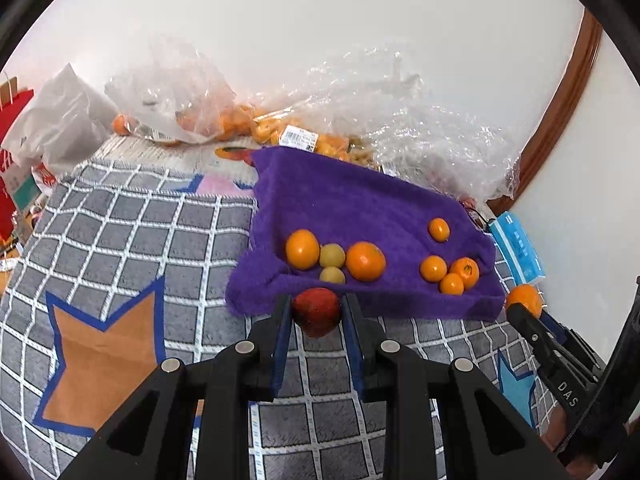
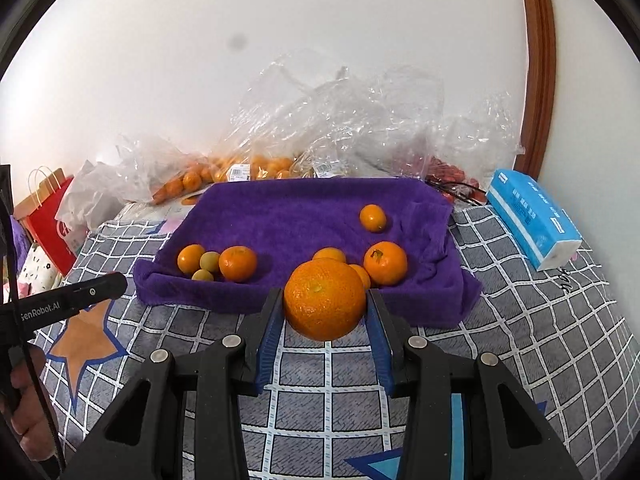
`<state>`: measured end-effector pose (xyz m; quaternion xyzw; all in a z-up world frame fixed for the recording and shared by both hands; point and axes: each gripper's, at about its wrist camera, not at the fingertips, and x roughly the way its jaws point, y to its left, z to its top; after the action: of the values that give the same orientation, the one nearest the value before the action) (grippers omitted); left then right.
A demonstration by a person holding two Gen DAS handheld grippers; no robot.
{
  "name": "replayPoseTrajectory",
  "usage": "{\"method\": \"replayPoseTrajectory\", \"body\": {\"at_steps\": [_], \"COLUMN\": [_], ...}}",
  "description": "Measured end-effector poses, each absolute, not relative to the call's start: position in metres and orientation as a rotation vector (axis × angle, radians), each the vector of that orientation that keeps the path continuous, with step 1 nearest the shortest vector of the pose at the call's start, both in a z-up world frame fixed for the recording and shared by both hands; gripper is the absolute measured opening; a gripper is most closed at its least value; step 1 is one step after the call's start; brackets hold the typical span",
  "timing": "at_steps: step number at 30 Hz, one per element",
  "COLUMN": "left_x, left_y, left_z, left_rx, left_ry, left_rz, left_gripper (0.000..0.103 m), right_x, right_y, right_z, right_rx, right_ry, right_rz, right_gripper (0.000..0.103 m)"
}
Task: Organize fruits
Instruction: 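Carry the red fruit and the orange over the purple towel with both grippers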
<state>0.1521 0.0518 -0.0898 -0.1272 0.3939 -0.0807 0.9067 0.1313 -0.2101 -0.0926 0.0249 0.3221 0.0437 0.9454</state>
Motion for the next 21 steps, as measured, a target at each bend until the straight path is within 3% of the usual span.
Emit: {"method": "replayPoseTrajectory", "body": {"at_steps": [21], "left_x": [0.211], "left_y": [0.045], "left_z": [-0.099], "left_rx": [-0.267], "left_ry": [0.837], "left_rz": [-0.165], "left_gripper": [0.024], "right_x": [0.186], "right_y": [-0.212], "right_z": [-0.09], "right_rx": [0.08], "right_ry": [0.635], "right_rz": [0.08], "right_gripper": [0.041]}}
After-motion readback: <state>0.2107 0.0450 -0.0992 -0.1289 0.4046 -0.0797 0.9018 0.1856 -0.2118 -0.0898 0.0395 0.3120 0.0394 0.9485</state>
